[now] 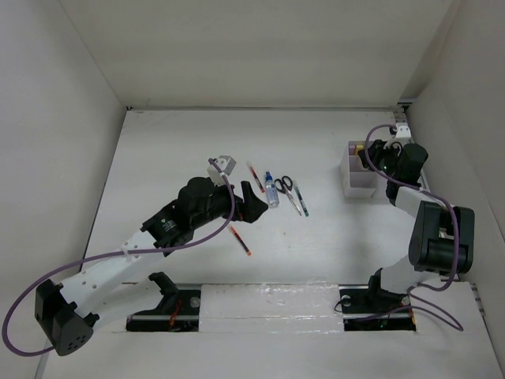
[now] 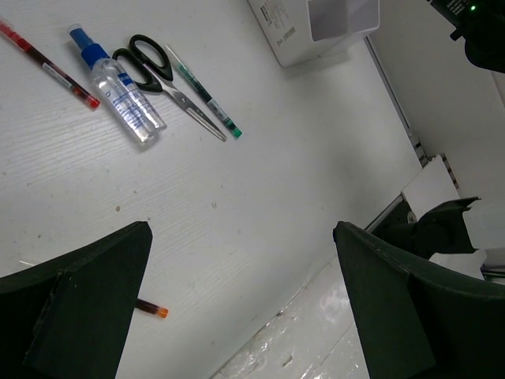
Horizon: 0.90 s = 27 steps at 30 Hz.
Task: Sort the stationery into containers
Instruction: Place the stationery in the storage box.
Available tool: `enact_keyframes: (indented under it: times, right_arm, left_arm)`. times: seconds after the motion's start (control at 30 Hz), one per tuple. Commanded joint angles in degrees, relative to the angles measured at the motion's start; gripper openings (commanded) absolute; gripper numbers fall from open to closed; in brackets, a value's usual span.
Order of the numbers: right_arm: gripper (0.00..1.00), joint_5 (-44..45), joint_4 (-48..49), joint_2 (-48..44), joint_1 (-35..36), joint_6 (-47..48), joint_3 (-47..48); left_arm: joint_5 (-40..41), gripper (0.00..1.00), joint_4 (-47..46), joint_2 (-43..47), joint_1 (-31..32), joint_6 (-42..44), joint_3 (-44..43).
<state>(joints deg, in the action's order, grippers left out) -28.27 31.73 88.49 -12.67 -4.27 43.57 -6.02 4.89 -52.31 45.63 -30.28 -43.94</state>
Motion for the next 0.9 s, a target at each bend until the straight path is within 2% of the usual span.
enact_keyframes:
  times: [0.0,0.2,0.23,0.3,0.43,0.47,0.87]
  right_arm:
    - [0.36,1.03,5.36,-2.71,0.45,0.93,-1.03]
    - [0.39,1.73,5.36,-2.71,0.45,0.93,-1.03]
    - [0.5,1.73,5.36,-3.32,0.45,0.93,-1.03]
    - [0.57,2.43,5.36,-3.32,0.98,0.93,-1.03]
    - [0.59,2.96,5.36,-3.94,0.98,0.93,-1.56]
    - [0.72,2.96,5.36,-3.94,0.98,0.93,-1.56]
    - [0.78,1.64,6.07,-9.46,3.25,-0.21,-2.7]
  left_arm:
    - [-1.01,1.0,-3.39,0.63,-0.01,0.93,-0.88]
    - [-1.53,1.0,-3.39,0.63,-0.01,0.93,-0.88]
    - [-1.54,1.0,-3.39,0.63,-0.01,0.93,-0.88]
    - [-1.54,1.0,-3.39,0.63,-0.01,0.93,-0.88]
    - [-1.54,1.0,-3.39,0.63,-0.01,0.93,-0.88]
    - [-1.54,1.0,-3.39,0.63,-0.01,0.93,-0.88]
    - [-1.54,1.0,-3.39,0.63,-0.01,0.93,-0.88]
